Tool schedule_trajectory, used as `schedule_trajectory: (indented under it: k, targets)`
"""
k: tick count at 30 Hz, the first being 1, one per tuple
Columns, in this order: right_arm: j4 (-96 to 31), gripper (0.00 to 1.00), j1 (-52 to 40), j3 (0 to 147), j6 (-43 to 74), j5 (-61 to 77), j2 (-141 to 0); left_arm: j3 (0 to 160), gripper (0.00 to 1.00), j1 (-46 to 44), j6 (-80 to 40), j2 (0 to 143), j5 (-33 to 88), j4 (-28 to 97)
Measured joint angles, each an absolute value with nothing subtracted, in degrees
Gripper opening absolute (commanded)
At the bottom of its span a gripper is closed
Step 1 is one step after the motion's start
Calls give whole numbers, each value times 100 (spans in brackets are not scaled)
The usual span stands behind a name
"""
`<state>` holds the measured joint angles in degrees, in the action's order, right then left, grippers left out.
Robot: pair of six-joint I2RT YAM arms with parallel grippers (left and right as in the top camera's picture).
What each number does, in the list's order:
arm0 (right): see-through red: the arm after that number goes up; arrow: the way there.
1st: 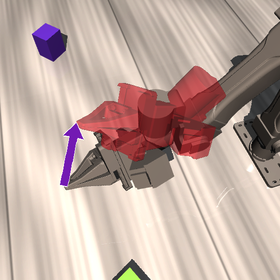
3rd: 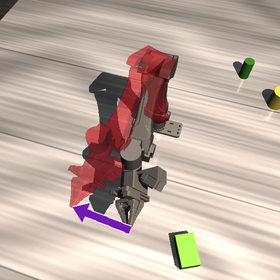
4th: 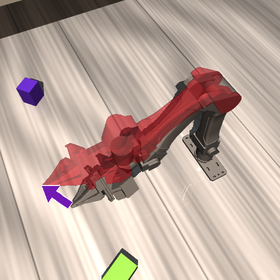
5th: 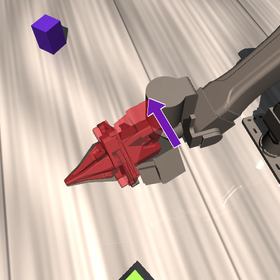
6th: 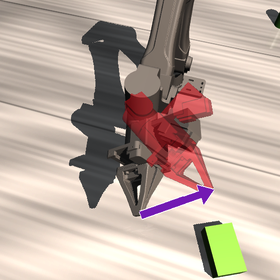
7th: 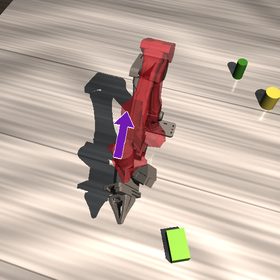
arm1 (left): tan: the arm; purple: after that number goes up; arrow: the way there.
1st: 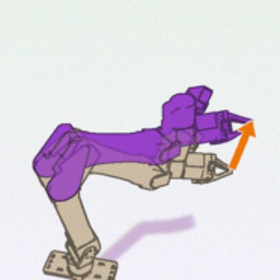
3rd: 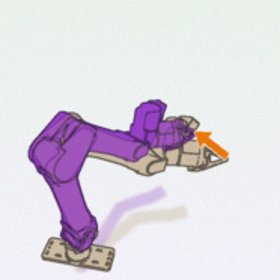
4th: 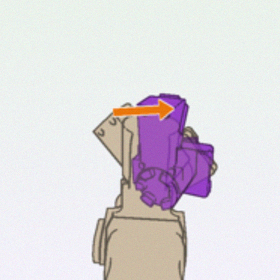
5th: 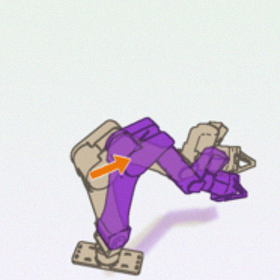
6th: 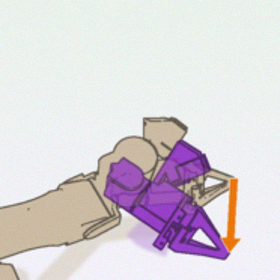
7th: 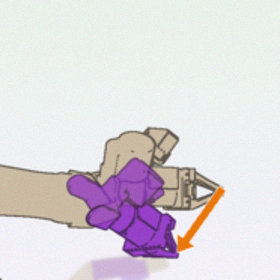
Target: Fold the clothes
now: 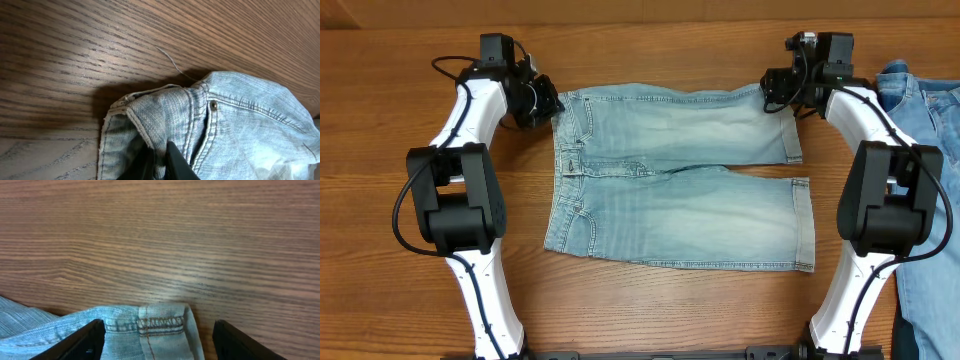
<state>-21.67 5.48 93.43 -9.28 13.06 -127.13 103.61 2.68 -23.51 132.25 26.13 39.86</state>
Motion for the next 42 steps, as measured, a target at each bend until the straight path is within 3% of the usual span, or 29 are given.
schedule_trajectory:
  k: [9, 12, 17, 21, 24, 36, 37, 38, 40, 42]
  targets:
    - [-2185, 66, 548, 9343, -926, 1341, -12978, 10361, 11, 268, -2349, 13225, 2609, 3988]
    - [-2178, 48, 548, 9343, -921, 1444, -13032, 10361, 10, 268, -2349, 13225, 2609, 3997]
    - [-2167, 42, 548, 9343, -884, 1500, -13037, 10361, 9, 268, -2335, 13225, 2593, 4016]
    - [-2167, 28, 548, 9376, -882, 1479, -13037, 10361, 8, 268, -2335, 13225, 2593, 4025]
    - [-2165, 4, 548, 9397, -862, 1385, -13034, 10361, 7, 268, -2335, 13225, 2593, 4027]
    - [-1643, 4, 506, 9397, -596, 561, -13034, 10361, 4, 268, -2075, 13225, 2453, 4045]
    - [-1638, 15, 499, 9397, -593, 550, -13034, 10361, 4, 268, -2075, 13225, 2423, 4042]
    - [-1643, 48, 489, 9397, -596, 532, -13034, 10361, 4, 268, -2075, 13225, 2403, 4040]
    - [-1656, 70, 484, 9397, -563, 480, -13034, 10361, 6, 272, -2075, 13225, 2379, 4016]
    - [-1651, 96, 489, 9400, -572, 403, -13034, 10361, 16, 301, -2075, 13225, 2375, 3968]
